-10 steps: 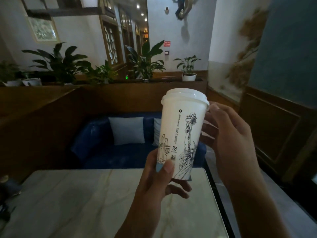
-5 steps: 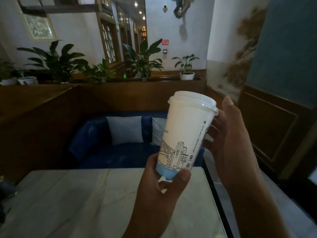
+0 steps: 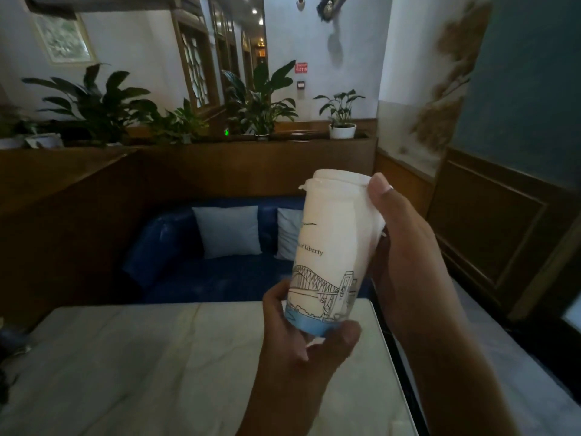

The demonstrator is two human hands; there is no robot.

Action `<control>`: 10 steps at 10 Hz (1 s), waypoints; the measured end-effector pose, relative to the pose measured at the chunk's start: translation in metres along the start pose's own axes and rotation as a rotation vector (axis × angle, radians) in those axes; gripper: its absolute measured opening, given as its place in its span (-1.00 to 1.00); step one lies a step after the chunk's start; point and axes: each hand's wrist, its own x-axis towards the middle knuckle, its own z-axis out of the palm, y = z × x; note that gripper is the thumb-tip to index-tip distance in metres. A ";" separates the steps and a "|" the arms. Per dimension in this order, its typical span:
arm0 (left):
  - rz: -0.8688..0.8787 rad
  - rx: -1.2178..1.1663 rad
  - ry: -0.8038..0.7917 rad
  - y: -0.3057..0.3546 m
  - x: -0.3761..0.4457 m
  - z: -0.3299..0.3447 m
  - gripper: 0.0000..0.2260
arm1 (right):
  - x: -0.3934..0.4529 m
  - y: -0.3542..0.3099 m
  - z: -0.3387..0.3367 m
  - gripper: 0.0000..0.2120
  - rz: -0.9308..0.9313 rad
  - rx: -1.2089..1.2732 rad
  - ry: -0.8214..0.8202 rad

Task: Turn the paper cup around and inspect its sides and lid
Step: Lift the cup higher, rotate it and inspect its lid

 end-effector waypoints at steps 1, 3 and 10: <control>-0.207 -0.327 -0.150 0.004 0.003 -0.004 -0.08 | 0.000 0.003 -0.002 -0.28 0.024 0.051 -0.022; -0.321 -0.621 -0.457 0.003 0.004 -0.011 -0.32 | -0.001 0.005 -0.007 -0.50 0.014 0.164 -0.117; -0.472 -0.790 -0.510 0.018 0.002 -0.009 -0.41 | 0.002 0.003 -0.014 -0.54 0.006 0.320 -0.160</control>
